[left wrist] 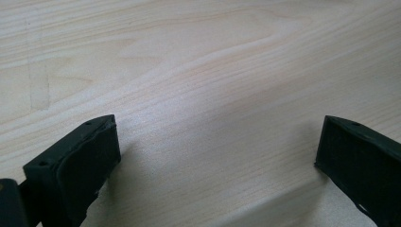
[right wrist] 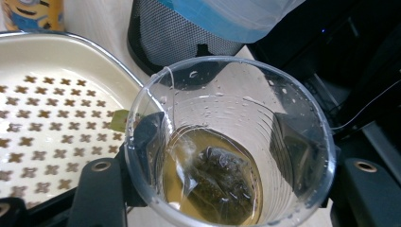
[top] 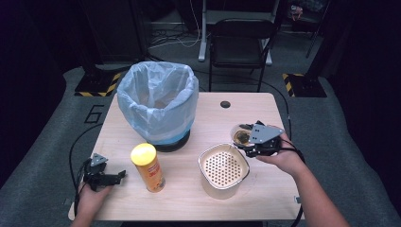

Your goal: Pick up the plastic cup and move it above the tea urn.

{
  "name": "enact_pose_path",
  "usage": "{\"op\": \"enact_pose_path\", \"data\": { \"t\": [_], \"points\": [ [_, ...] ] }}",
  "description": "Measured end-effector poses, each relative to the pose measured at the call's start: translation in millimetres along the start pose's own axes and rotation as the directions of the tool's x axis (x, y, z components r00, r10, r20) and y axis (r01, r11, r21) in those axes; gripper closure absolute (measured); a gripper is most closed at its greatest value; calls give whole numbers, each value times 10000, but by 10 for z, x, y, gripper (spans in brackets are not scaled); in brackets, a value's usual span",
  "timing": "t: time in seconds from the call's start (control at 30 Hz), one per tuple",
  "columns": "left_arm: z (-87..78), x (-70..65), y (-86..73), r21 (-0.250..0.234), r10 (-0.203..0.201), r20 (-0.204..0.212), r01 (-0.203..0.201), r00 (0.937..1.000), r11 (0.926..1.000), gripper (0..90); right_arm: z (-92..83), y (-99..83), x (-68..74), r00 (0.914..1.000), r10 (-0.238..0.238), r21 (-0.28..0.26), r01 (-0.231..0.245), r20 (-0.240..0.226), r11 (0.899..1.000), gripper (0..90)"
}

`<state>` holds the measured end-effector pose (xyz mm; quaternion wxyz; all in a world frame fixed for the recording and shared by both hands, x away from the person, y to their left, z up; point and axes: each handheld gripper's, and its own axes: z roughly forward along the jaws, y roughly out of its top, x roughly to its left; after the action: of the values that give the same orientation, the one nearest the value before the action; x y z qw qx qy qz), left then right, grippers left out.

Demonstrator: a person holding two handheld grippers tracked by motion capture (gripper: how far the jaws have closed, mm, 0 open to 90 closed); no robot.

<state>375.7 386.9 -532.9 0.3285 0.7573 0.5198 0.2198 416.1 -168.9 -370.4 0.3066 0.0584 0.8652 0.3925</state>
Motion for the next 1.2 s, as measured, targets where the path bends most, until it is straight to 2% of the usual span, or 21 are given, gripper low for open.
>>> {"op": "enact_pose_path", "data": {
  "t": [0.2, 0.27, 0.3, 0.43, 0.47, 0.53, 0.57, 0.73, 0.8, 0.87, 0.9, 0.97, 1.0, 1.07, 1.13, 1.2],
  "points": [
    [0, 1, 0, 1, 6, 0, -6, 10000, 10000, 2, 105, -28, -51, 9995, -315, -240, 315, 36, 9992, 365],
    [0, 0, 0, -1, 3, 1, -3, 10000, 10000, 2, 152, -32, -67, 9980, -622, -309, 626, 122, 9976, 364],
    [0, 0, 0, -1, 3, 1, -3, 10000, 10000, 2, 152, -32, -67, 9980, -622, -309, 626, 122, 9976, 364],
    [0, 0, 0, -3, 4, -1, -4, 10000, 10000, 2, 178, -2, -16, 9924, -1219, -407, 1225, 168, 9916, 363],
    [0, 0, 0, -3, 4, -1, -4, 10000, 10000, 2, 178, -2, -16, 9924, -1219, -407, 1225, 168, 9916, 363],
    [0, 0, 0, 0, 3, 0, -3, 10000, 10000, 2, 176, 16, 26, 9866, -1608, -412, 1618, 276, 9860, 364],
    [0, 0, 0, 0, 0, 0, 0, 10000, 10000, 2, 176, 16, 26, 9866, -1608, -412, 1618, 276, 9860, 364],
    [0, 0, 0, -1, 3, 0, -3, 10000, 10000, 2, 160, 25, 114, 9740, -2191, -389, 2215, 575, 9744, 364],
    [0, 0, 0, 0, 5, -1, -5, 10000, 10000, 3, 158, 35, 153, 9665, -2468, -242, 2490, 709, 9682, 365],
    [0, 0, 0, -1, 1, -1, -1, 10000, 10000, 3, 161, 54, 205, 9516, -2962, 22, 2971, 819, 9549, 365],
    [0, 0, 0, -1, 3, -1, -3, 10000, 10000, 3, 163, 62, 222, 9469, -3103, 79, 3107, 838, 9505, 366],
    [0, 0, 0, -3, 2, -1, -2, 10000, 10000, 3, 162, 80, 247, 9394, -3310, 131, 3312, 894, 9435, 367],
    [0, 0, 0, -3, 1, -1, -1, 10000, 10000, 3, 159, 93, 255, 9337, -3462, 190, 3459, 917, 9381, 367],
    [0, 0, 0, 0, 5, -2, -5, 10000, 10000, 3, 155, 120, 276, 9169, -3860, 267, 3853, 1014, 9224, 368],
    [0, 0, 0, 1, 5, -1, -5, 10000, 10000, 3, 150, 135, 291, 9103, -3985, 247, 3983, 1121, 9169, 368],
    [0, 0, 0, 0, 5, 0, -5, 10000, 10000, 3, 143, 144, 310, 8975, -4228, 236, 4234, 1256, 9056, 368]
  ]
}}
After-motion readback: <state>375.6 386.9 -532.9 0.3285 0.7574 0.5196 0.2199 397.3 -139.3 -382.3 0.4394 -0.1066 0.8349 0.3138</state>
